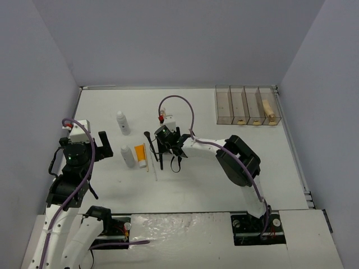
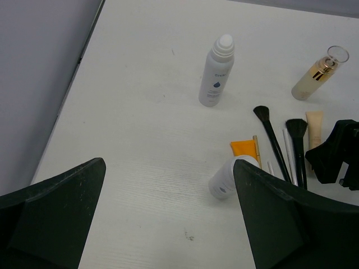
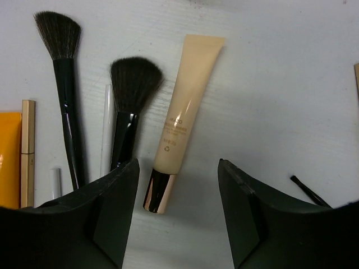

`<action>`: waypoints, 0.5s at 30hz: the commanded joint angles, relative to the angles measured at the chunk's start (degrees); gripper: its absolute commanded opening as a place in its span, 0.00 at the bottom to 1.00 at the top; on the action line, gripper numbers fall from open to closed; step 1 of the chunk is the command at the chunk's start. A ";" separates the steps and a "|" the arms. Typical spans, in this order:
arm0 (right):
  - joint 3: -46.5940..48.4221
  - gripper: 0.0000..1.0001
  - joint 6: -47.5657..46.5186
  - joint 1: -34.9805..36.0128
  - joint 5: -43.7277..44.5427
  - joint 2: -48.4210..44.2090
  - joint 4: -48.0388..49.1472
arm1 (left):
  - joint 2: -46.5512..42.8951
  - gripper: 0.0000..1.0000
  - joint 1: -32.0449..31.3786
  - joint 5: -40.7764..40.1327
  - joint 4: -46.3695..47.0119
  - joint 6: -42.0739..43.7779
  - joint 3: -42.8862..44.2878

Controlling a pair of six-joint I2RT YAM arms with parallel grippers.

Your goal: Organize the makeup

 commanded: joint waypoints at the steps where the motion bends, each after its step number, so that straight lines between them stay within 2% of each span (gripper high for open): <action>1: 3.11 0.53 2.27 -0.01 4.08 0.46 4.00 | 0.75 0.97 0.54 0.80 3.31 -0.90 1.18; 8: 1.24 0.45 2.26 -0.09 5.40 0.84 4.37 | 1.17 0.97 0.63 1.40 3.40 -0.90 1.27; 13: 0.07 0.37 1.93 -0.43 5.99 0.74 4.38 | 1.43 0.97 0.82 1.82 3.40 -0.99 1.27; 15: -0.79 0.31 1.99 -0.94 5.93 0.57 4.36 | 1.43 0.97 0.89 1.84 3.40 -0.99 1.27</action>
